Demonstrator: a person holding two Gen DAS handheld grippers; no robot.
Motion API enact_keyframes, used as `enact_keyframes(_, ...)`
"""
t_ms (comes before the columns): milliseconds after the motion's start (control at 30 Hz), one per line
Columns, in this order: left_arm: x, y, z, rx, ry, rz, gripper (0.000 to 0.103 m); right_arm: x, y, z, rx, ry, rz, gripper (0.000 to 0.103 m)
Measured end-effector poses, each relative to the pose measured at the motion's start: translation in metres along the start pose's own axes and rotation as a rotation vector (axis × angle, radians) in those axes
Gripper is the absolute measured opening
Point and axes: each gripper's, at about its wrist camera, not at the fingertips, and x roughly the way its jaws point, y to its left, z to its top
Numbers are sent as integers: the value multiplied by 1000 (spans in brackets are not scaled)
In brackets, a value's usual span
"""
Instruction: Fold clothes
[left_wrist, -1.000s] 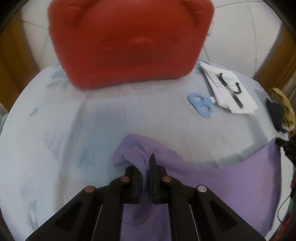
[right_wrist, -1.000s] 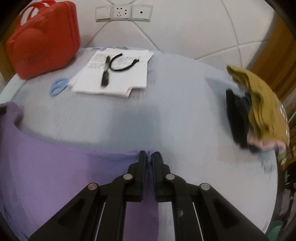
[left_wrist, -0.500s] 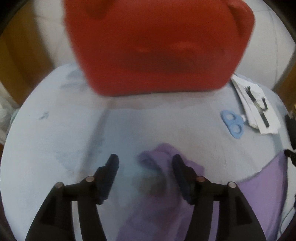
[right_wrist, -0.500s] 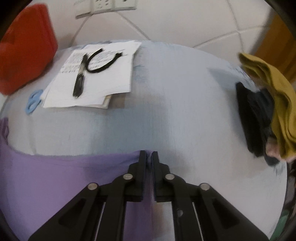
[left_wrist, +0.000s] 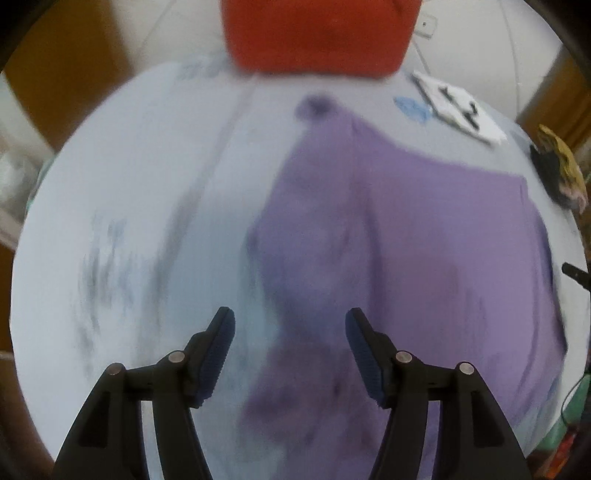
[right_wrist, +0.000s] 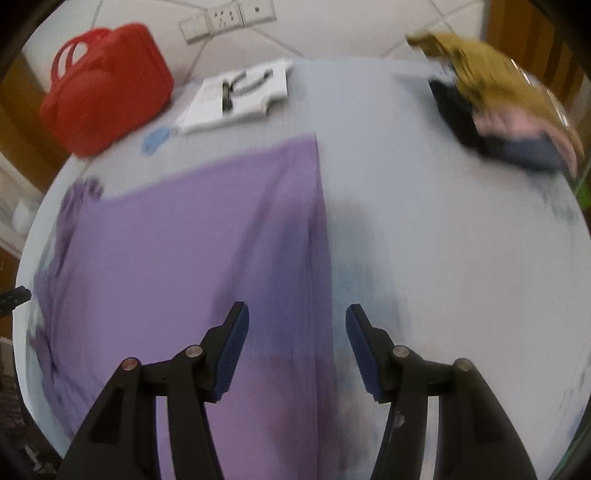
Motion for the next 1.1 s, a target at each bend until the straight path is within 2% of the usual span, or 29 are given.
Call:
enact_keyframes(133, -3, 5, -51, -20, 18, -9, 62, -8, -13, -53, 43, 28, 26, 54)
enact_keyframes(267, -5, 2, -81, 5, 13, -44, 62, -25, -26, -92, 92, 17, 31, 54)
enact_keyframes(433, -11, -9, -103, 65, -13, -91, 65, -44, -33, -132, 153, -8, 43, 54)
enact_keyframes(533, -3, -15, -108, 95, -14, -69, 68, -51, -30, -149, 169, -16, 47, 66)
enact_keyframes(667, 5, -24, -116, 97, -22, -69, 68, -48, -20, -158, 149, -28, 42, 67)
enact_keyframes(700, 4, -28, -118, 107, -31, -58, 63, -44, -16, -157, 137, -26, 38, 67)
enact_keyframes(767, 1, -36, -125, 127, -42, -36, 20, -38, -5, -157, 98, -23, 18, 67)
enact_keyframes(800, -2, -37, -126, 124, -40, -39, 11, -34, 4, -158, 61, -21, -3, 66)
enact_keyframes(833, -5, -35, -127, 113, -37, -49, 3, -31, 12, -159, 26, -12, -43, 59)
enact_keyframes(867, -11, -32, -128, 99, -38, -60, 3, -28, 21, -159, -12, 3, -112, 34)
enact_keyframes(900, -18, -29, -130, 89, -45, -63, 3, -30, 25, -158, -24, 1, -134, 20)
enact_keyframes(933, -25, -25, -133, 82, -51, -69, 3, -34, 25, -158, -15, 0, -134, 17)
enact_keyframes(1033, -46, -18, -143, 79, -50, -105, 3, -57, 21, -160, -11, -22, -221, 13)
enact_keyframes(1100, -49, -16, -154, 81, -10, -132, 3, -75, 13, -165, -6, -26, -260, 13)
